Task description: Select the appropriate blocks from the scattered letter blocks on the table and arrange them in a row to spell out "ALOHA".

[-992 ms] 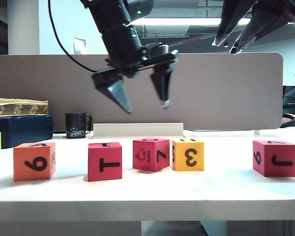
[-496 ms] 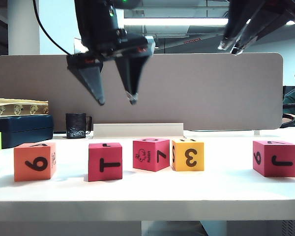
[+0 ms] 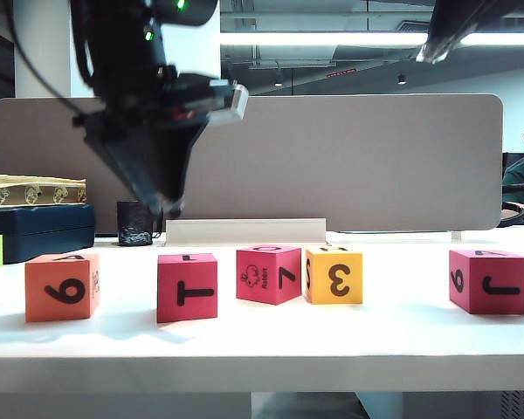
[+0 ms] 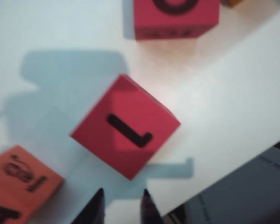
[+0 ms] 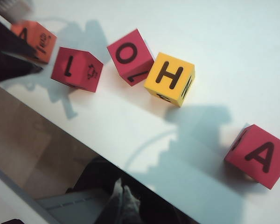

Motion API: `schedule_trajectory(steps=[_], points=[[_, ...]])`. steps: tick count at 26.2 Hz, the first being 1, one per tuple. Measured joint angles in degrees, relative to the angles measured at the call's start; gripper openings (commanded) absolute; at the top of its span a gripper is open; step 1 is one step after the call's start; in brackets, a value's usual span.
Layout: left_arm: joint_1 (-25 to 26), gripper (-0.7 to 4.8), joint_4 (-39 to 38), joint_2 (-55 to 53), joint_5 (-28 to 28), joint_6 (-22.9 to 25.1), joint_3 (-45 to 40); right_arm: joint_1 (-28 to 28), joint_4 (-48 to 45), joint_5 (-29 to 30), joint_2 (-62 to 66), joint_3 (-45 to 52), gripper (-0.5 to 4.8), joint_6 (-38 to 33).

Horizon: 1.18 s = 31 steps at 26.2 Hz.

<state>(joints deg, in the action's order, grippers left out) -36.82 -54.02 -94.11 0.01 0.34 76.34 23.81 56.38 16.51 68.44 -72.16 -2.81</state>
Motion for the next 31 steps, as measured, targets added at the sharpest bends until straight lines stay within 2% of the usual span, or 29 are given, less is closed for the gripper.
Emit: schedule_trajectory(steps=[11,15,17,20,31], points=[[-2.4,0.76,3.7,0.3,3.9,-3.9,-7.3,0.0,0.1,0.0,-2.8,-0.1,-0.06,0.1],[-3.2,0.29,7.3,0.3,4.0,-4.0,-9.4,0.0,0.3,0.0,-2.8,-0.1,-0.06,0.1],[-3.0,0.15,9.5,0.2,3.7,-4.2,-9.9,0.0,0.6,0.0,-2.8,-0.1,-0.06,0.1],[-3.1,0.14,11.7,-0.2,-0.6,-4.2,-10.0,0.0,0.7,0.0,-2.8,-0.1,-0.06,0.1],[-2.6,0.11,15.0,-1.6,-3.2,-4.0,-10.0,0.0,0.7,0.0,-2.8,-0.1,-0.06,0.1]])
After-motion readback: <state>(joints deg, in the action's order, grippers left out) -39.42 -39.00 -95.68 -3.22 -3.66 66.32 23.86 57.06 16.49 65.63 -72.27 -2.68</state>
